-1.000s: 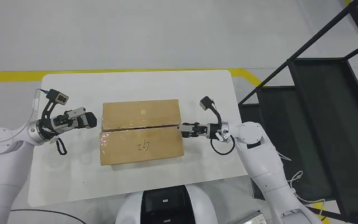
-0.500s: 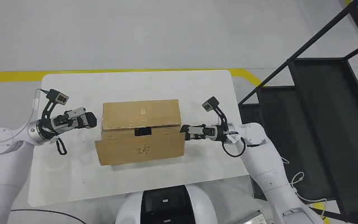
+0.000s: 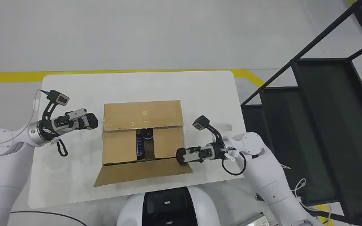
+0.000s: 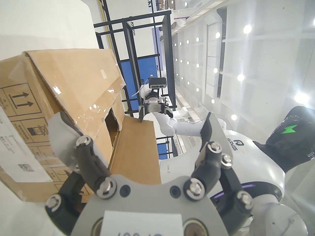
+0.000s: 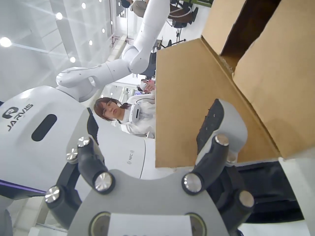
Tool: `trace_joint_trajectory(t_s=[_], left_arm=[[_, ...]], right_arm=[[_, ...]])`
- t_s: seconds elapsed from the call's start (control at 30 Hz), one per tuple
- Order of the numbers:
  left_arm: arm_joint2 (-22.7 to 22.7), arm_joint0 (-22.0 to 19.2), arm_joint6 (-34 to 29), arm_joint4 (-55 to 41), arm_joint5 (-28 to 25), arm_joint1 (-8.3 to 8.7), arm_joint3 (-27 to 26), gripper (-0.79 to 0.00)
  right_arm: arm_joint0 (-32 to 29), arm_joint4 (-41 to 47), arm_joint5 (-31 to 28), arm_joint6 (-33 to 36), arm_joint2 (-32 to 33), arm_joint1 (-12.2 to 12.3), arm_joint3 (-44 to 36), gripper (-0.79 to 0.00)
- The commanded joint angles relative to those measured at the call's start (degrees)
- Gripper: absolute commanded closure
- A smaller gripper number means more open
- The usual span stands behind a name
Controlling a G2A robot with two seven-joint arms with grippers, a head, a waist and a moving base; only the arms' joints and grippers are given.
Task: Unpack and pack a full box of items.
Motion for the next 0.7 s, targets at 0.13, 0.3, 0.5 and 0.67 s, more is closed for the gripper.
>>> trace_joint_trajectory(t_s=[0.13, 0.3, 0.5, 0.67], left_arm=[[0.0, 0.0, 0.0, 0.0, 0.0, 0.00, 0.0, -0.785], [0.0, 0.0, 0.0, 0.0, 0.0, 0.00, 0.0, -0.785], [0.0, 0.0, 0.0, 0.0, 0.0, 0.00, 0.0, -0.785], [0.0, 0.0, 0.0, 0.0, 0.0, 0.00, 0.0, -0.785]], right_arm=[[-3.1, -8.2, 2.5, -4.1, -4.7, 0.1, -5.0, -0.785], [-5.3, -16.0, 4.1, -9.5, -6.4, 0.5, -7.4, -0.785], [-6.2, -21.9, 4.2, -13.9, -8.4, 0.8, -7.4, -0.785], [-6.5, -25.4, 2.5, -18.6, -9.5, 0.9, -6.1, -0.785]])
